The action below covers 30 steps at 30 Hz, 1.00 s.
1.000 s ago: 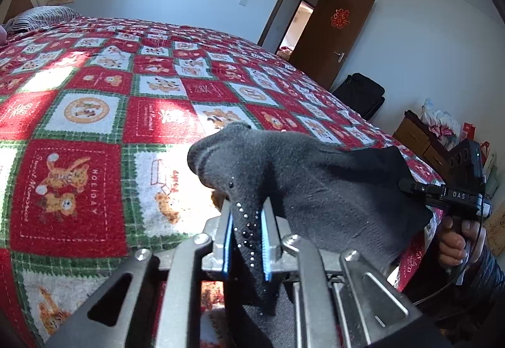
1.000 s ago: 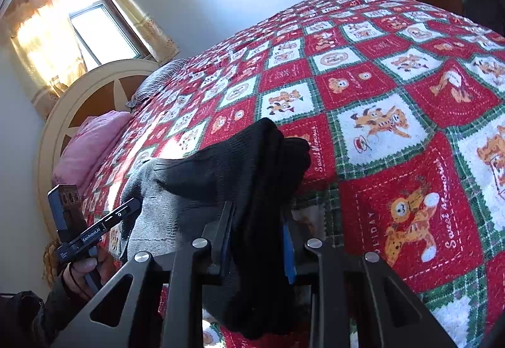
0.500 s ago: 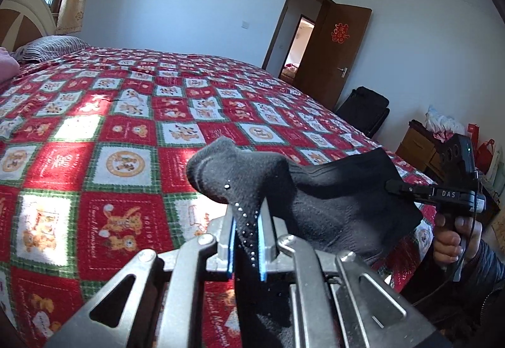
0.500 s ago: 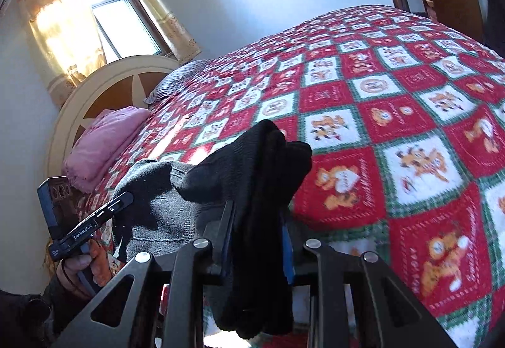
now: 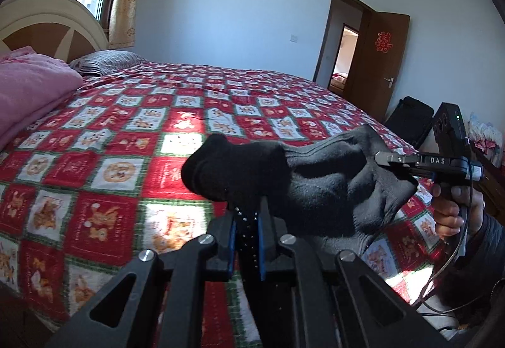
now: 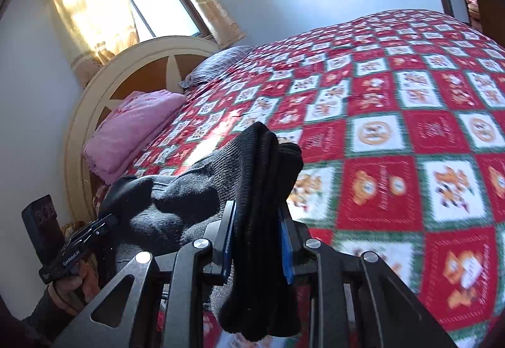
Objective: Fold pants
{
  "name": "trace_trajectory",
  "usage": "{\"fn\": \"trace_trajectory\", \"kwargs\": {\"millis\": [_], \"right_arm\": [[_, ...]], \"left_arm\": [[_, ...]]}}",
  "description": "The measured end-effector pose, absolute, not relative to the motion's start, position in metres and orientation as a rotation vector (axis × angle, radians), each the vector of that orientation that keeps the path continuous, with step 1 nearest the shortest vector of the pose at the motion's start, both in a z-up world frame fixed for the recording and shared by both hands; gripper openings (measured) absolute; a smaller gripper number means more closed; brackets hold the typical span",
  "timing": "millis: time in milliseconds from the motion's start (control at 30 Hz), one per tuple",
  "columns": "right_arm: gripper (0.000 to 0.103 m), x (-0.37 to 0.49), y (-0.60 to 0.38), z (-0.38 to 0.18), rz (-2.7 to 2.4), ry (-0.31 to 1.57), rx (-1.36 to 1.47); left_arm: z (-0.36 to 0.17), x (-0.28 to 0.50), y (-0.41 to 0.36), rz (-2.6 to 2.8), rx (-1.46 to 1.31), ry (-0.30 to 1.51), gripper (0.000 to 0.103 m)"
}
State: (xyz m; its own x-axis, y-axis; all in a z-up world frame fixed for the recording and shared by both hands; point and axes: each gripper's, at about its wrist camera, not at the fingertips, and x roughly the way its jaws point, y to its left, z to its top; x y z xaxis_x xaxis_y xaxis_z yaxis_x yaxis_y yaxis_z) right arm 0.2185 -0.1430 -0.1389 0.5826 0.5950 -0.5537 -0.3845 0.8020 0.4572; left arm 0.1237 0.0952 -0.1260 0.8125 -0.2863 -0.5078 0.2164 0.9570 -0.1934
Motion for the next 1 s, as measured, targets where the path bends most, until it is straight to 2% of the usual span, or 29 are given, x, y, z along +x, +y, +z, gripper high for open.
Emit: {"fn": "trace_trajectory", "kwargs": {"millis": [300,667,800,867,933,1000], "right_arm": [[0.026,0.253,-0.071,-0.165,0.653,0.831,0.256],[0.026,0.270,-0.061,-0.177,0.623,0.874,0.231],[0.027,0.277,-0.069,-0.196,0.600,0.922,0.273],[0.029,0.278,-0.072,-0.199,0.582,0.923,0.280],[0.029,0.276,-0.075,-0.200,0.570,0.913,0.275],[0.032,0.274,-0.075,-0.199,0.557,0.906,0.256]], "left_arm": [[-0.154,0.119,0.141,-0.151,-0.158,0.600,0.011],[-0.175,0.121,0.145,-0.137,-0.142,0.614,0.014],[-0.187,0.126,0.145,-0.113,-0.130,0.646,0.030],[-0.190,0.127,0.148,-0.060,-0.122,0.653,0.064],[-0.191,0.126,0.151,-0.038,-0.124,0.643,0.071],[-0.193,0.127,0.154,-0.035,-0.135,0.651,0.072]]}}
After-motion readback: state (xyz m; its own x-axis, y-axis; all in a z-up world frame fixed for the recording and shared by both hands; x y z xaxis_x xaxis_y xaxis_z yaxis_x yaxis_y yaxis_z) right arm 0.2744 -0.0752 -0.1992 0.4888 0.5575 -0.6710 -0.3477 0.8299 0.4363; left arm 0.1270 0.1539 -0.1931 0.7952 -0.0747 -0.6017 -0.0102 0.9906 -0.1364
